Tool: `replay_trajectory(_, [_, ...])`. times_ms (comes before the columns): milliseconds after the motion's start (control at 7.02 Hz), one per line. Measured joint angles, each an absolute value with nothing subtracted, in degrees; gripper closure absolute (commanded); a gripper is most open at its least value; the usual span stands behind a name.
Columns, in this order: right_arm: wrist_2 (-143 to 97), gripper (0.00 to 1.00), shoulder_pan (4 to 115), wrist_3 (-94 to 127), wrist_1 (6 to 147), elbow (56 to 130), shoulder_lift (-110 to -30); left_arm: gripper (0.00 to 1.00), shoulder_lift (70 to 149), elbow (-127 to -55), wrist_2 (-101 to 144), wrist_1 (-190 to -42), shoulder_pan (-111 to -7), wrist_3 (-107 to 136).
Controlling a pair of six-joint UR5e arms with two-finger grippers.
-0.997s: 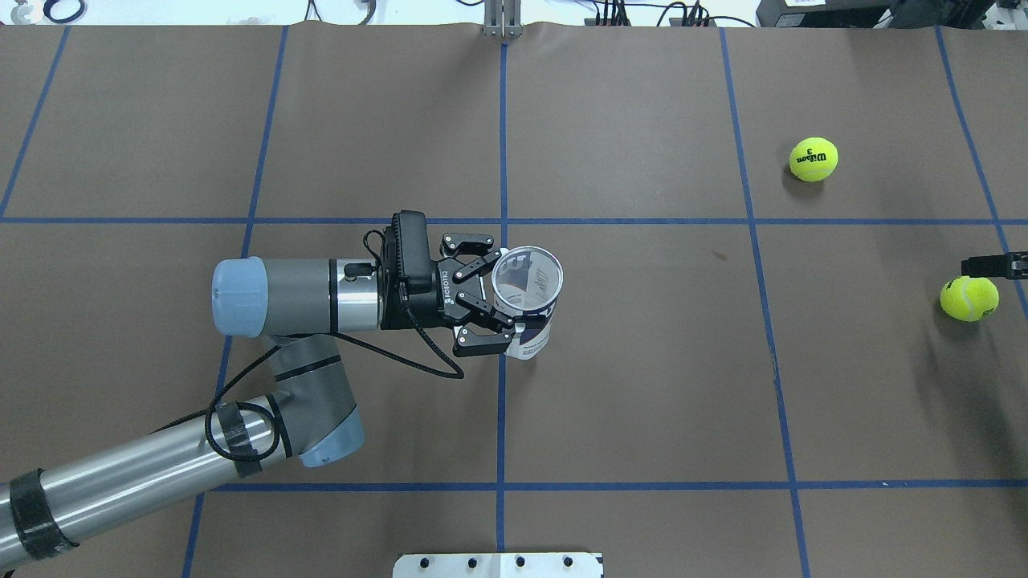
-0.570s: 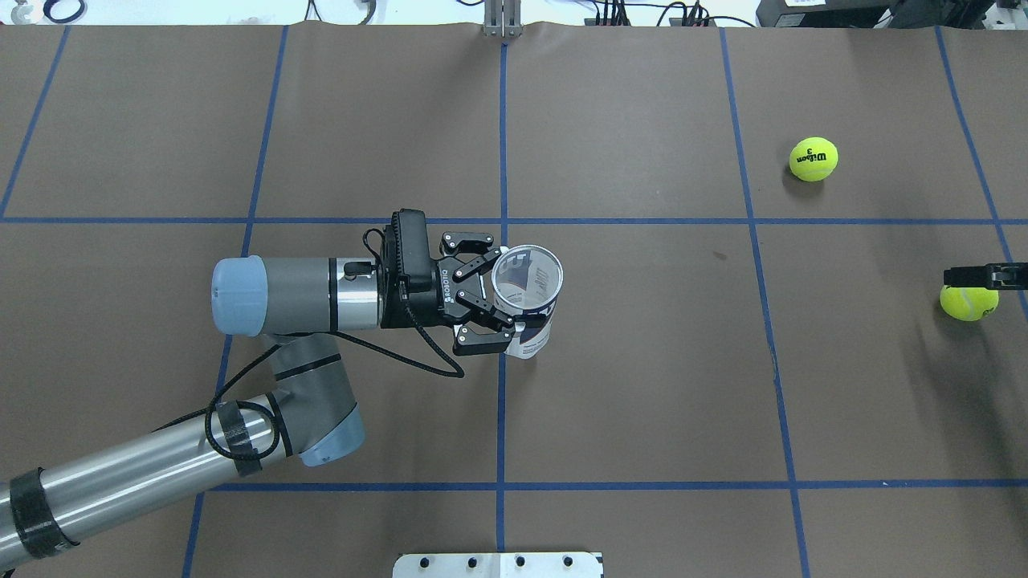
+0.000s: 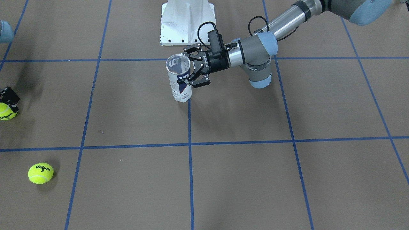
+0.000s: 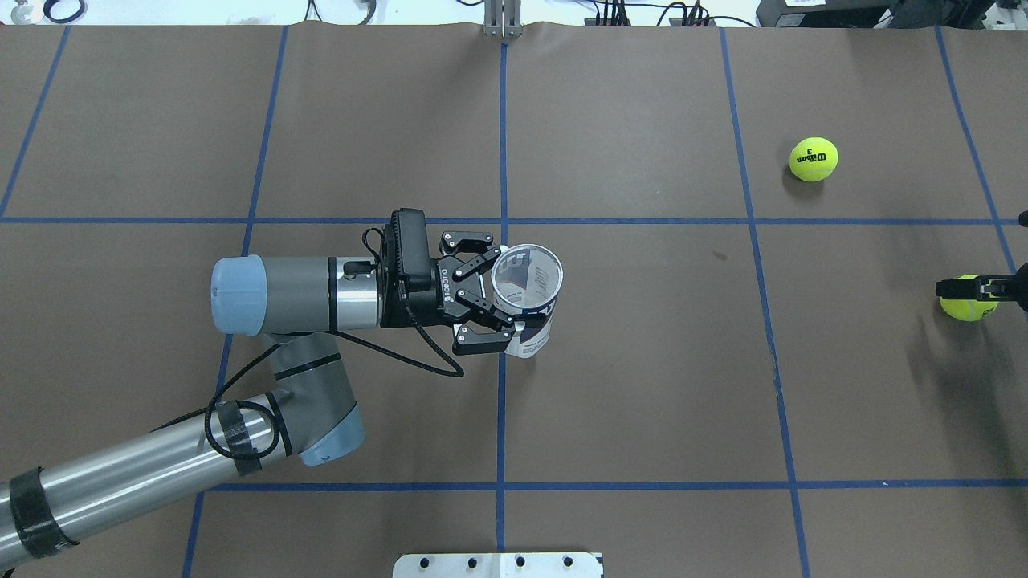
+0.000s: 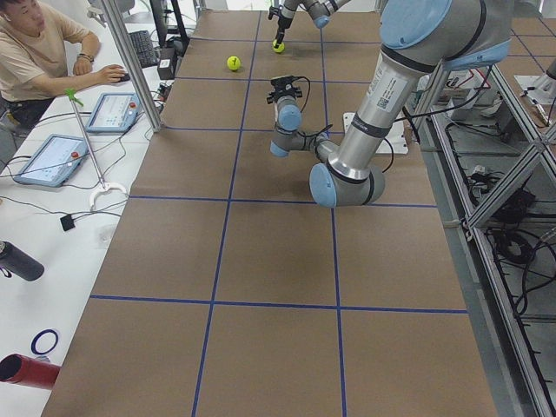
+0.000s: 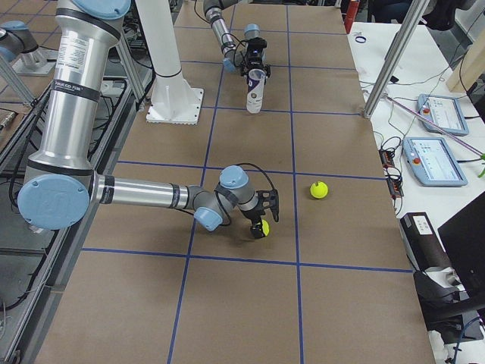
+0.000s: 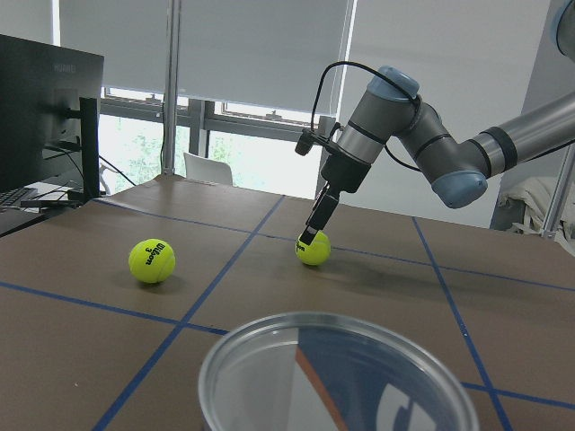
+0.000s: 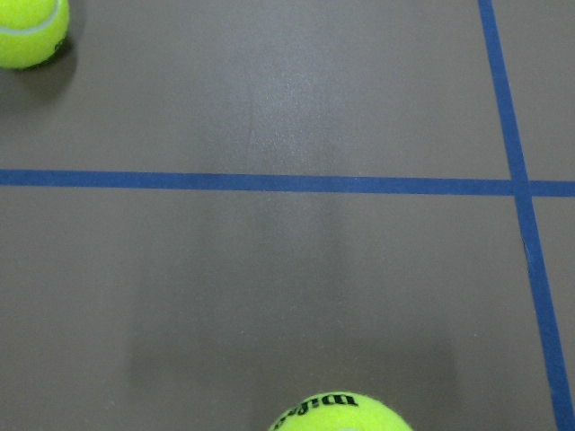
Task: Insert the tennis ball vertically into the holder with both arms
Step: 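Hold the holder with the left gripper while the right gripper reaches the nearer ball, then grasp the nearer tennis ball with the right gripper and lift it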
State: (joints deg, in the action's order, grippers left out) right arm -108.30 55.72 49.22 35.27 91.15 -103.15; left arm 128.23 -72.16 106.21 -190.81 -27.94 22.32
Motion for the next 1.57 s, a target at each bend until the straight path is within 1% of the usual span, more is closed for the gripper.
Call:
replay_trajectory(142, [-108.3,1.0,55.6,49.0,35.3,91.1,-103.1,0.17,128.2,-72.2,106.2,-190.8,-27.9,22.3])
replay_trajectory(427, [-108.5,1.0,55.6,48.4,35.4,91.5,-103.2,0.17,128.2,-72.1,106.2,-190.8,-27.9,22.3])
replay_trajectory(570, [-109.5,1.0,55.7,48.3,35.6,93.0,-103.2,0.17,128.2,-72.1,106.2,-190.9,-27.9,22.3])
replay_trajectory(855, [-114.5,1.0,57.1,48.8,39.0,99.0,-101.6,0.17,128.1,-72.2,106.2,-191.0,-28.0,22.3])
replay_trajectory(1140, [-121.3,1.0,59.1,53.5,45.3,106.0,-96.2,0.17,128.1,-72.2,106.2,-191.0,-27.9,22.3])
replay_trajectory(1567, [-128.7,1.0,60.0,75.8,50.1,114.8,-84.2,0.17,128.0,-72.2,106.2,-191.0,-27.8,22.2])
